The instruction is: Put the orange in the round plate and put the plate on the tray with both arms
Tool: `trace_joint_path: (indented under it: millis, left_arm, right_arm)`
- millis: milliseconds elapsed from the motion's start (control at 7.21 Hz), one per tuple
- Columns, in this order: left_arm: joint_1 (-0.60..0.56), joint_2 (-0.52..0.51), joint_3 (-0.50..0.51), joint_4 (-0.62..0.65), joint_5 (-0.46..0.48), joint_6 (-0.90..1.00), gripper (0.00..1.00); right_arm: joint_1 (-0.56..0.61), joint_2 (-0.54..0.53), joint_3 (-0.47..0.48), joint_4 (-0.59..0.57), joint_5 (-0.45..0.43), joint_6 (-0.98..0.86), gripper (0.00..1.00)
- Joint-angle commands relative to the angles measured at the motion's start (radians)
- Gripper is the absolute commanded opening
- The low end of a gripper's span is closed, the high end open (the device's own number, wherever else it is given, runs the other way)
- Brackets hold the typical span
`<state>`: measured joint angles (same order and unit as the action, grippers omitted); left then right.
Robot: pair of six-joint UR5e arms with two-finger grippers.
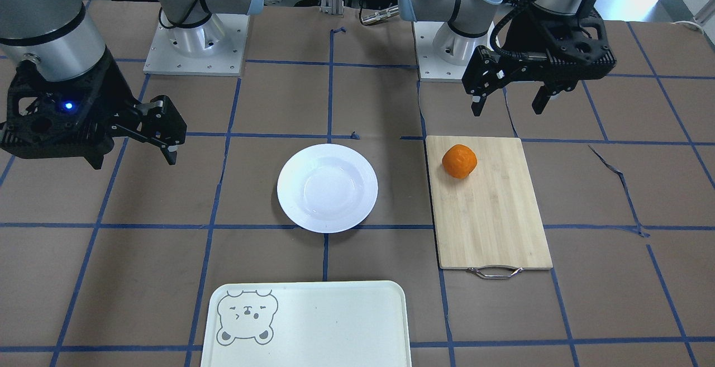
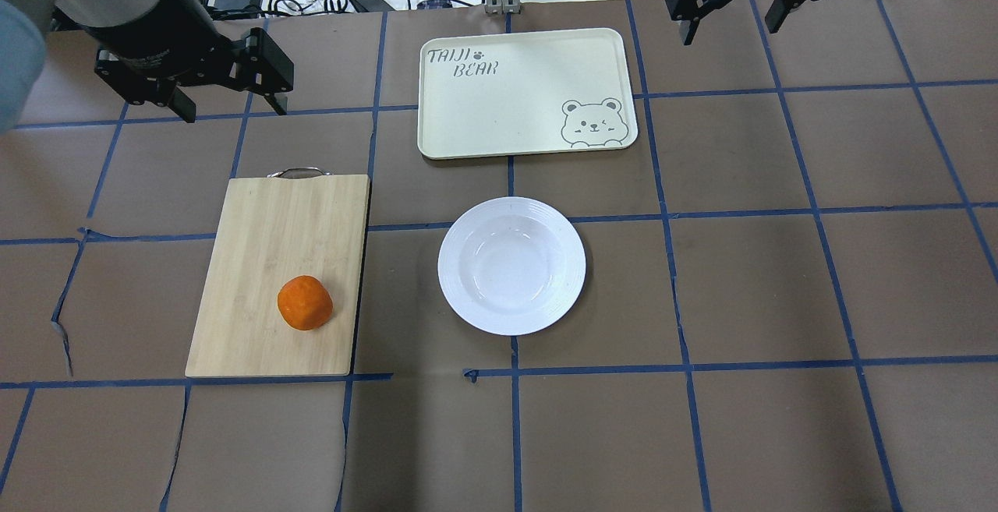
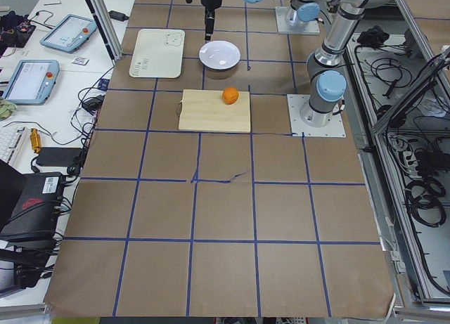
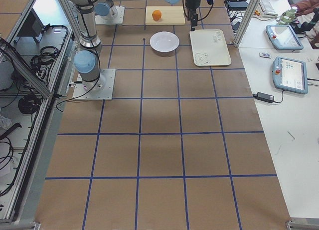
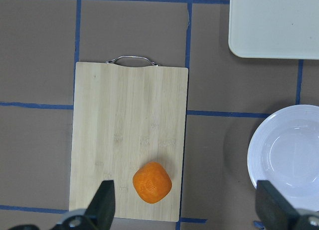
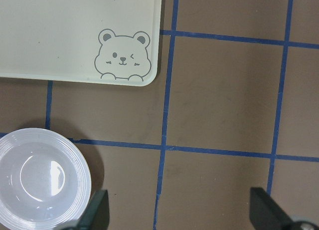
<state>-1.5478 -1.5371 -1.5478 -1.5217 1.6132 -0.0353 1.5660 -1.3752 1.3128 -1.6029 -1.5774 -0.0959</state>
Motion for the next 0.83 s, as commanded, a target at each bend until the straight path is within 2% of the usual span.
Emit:
trace_joint_path:
  millis: [0, 693]
  left_arm:
    - [0.000, 0.000, 0.000, 0.000, 0.001, 0.000, 1.00]
    - [0.000, 0.002, 0.000, 0.000, 0.001, 0.000, 1.00]
  right_arm:
    - [-0.003, -0.001, 0.000, -0.006, 0.000, 0.005, 1.00]
    - [0.012, -0.004, 0.013, 0.000, 0.007, 0.002, 1.00]
